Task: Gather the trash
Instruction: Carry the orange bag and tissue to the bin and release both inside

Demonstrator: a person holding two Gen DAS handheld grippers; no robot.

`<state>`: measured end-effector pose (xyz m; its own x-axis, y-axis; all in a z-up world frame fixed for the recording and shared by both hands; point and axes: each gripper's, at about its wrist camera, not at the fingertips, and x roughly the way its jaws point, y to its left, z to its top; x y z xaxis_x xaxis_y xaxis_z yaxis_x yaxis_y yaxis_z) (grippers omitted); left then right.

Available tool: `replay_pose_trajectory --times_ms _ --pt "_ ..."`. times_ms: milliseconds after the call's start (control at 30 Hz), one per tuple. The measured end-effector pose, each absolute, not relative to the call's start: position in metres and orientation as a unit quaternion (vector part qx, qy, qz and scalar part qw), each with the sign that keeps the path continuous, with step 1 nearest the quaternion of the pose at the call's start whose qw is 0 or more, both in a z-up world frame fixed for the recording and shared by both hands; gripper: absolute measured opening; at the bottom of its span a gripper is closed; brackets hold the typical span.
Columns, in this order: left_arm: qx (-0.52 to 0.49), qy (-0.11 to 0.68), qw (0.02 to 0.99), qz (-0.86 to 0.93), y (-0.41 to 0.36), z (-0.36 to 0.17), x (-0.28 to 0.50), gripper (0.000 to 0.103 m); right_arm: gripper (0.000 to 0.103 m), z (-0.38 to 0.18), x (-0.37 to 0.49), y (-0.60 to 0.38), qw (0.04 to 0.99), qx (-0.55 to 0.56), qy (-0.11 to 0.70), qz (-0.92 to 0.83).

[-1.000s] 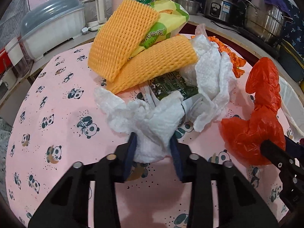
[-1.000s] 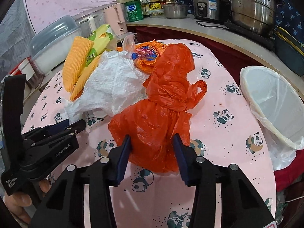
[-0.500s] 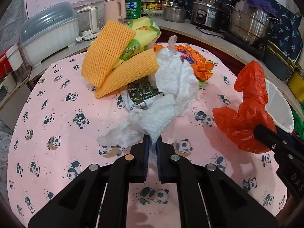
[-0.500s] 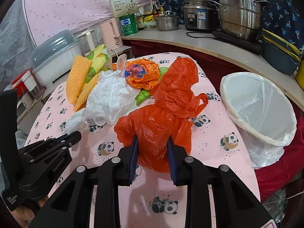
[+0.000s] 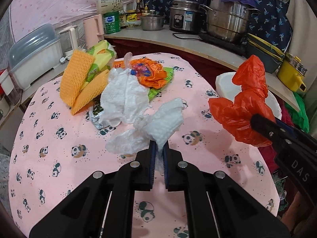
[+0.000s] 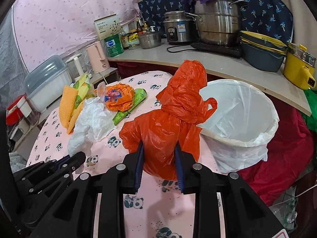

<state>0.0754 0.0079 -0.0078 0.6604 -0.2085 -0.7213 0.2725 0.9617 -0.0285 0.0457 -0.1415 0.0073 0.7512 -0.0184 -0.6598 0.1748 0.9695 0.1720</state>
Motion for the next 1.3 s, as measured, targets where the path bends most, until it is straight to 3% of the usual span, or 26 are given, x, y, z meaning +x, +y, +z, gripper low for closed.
replay_pose_trajectory --times_ms 567,1300 --pt "0.056 0.381 0.896 -0.219 -0.091 0.007 0.071 0.007 0.027 0.009 0.022 -0.238 0.924 0.165 0.32 -0.128" --pt "0.07 0.393 0.851 -0.342 -0.196 0.007 0.154 0.008 0.027 -0.001 0.069 -0.318 0.912 0.188 0.309 -0.193"
